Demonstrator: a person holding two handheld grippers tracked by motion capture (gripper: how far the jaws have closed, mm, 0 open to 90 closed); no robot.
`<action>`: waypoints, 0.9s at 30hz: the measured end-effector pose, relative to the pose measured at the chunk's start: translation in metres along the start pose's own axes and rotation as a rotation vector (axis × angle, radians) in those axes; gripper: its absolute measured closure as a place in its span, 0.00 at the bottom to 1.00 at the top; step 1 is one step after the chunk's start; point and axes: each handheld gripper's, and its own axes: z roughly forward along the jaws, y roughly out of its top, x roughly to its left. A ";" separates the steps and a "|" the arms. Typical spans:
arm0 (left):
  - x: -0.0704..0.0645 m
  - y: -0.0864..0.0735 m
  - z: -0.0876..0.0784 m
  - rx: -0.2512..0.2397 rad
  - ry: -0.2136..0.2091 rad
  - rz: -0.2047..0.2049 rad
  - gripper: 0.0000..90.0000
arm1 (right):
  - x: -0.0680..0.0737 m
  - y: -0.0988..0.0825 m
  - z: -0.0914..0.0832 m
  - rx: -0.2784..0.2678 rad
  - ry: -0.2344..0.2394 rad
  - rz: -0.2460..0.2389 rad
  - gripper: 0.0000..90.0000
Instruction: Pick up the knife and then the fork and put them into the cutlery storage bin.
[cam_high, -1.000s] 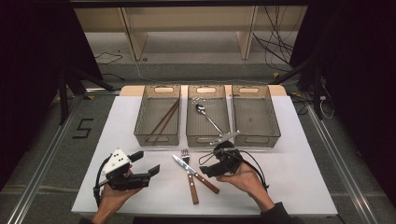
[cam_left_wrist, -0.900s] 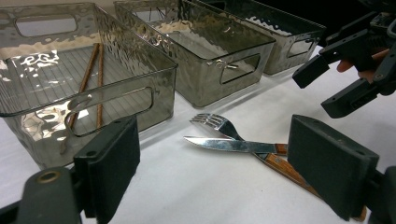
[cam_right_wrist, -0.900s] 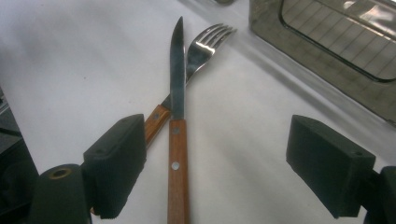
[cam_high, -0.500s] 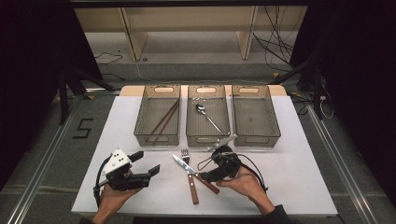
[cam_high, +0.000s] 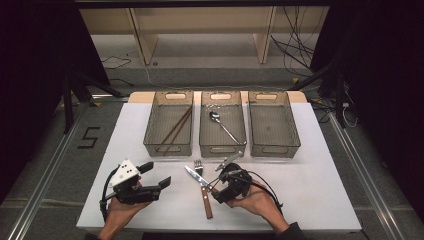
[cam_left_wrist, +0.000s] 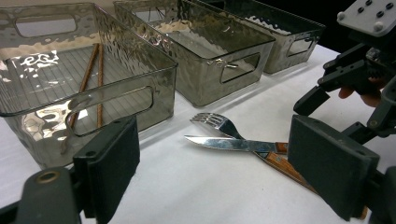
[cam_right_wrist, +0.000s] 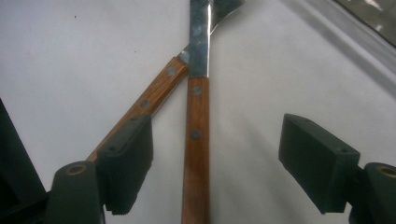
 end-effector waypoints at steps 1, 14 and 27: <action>0.000 0.000 0.000 0.000 0.000 0.000 0.18 | 0.001 0.000 0.001 0.003 0.005 -0.005 0.32; 0.000 0.000 0.000 0.000 -0.001 0.002 0.18 | 0.010 0.001 0.011 0.047 -0.023 -0.065 0.56; -0.001 0.000 0.000 0.002 -0.001 0.004 0.18 | 0.016 0.002 0.017 0.078 -0.044 -0.102 0.71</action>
